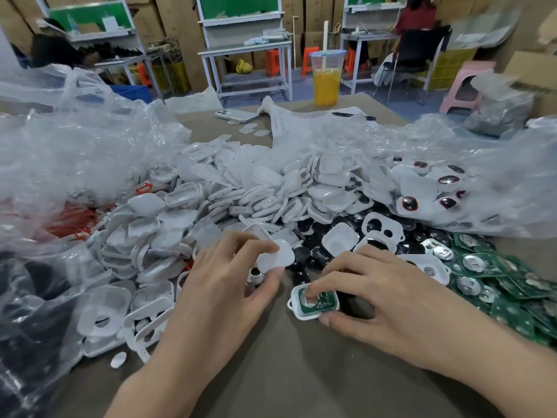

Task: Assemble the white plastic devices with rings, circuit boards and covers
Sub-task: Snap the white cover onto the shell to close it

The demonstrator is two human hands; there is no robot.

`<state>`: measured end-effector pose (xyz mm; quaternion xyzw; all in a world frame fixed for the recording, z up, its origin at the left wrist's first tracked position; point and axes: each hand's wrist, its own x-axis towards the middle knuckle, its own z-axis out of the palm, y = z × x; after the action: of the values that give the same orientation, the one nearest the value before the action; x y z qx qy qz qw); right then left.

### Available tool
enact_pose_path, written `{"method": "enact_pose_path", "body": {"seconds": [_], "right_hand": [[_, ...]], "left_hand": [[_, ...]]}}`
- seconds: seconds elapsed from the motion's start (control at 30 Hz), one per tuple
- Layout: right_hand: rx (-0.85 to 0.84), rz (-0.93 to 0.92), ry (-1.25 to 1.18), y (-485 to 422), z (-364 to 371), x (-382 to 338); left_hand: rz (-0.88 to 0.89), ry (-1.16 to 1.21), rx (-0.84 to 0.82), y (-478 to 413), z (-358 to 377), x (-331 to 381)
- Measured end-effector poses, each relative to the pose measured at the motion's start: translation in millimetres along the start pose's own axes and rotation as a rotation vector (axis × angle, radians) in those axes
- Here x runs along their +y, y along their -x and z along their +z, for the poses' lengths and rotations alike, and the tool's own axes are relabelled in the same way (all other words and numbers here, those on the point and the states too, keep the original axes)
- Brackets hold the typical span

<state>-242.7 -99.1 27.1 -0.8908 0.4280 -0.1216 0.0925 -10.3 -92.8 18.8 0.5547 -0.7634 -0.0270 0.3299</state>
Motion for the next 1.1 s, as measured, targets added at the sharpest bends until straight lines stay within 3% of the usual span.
{"method": "enact_pose_path", "body": {"seconds": [1.1], "right_hand": [[0.055,0.092,-0.070,-6.0,4.0,-4.2]], "left_hand": [[-0.010,0.009,0.003,0.2,1.6,-0.8]]}}
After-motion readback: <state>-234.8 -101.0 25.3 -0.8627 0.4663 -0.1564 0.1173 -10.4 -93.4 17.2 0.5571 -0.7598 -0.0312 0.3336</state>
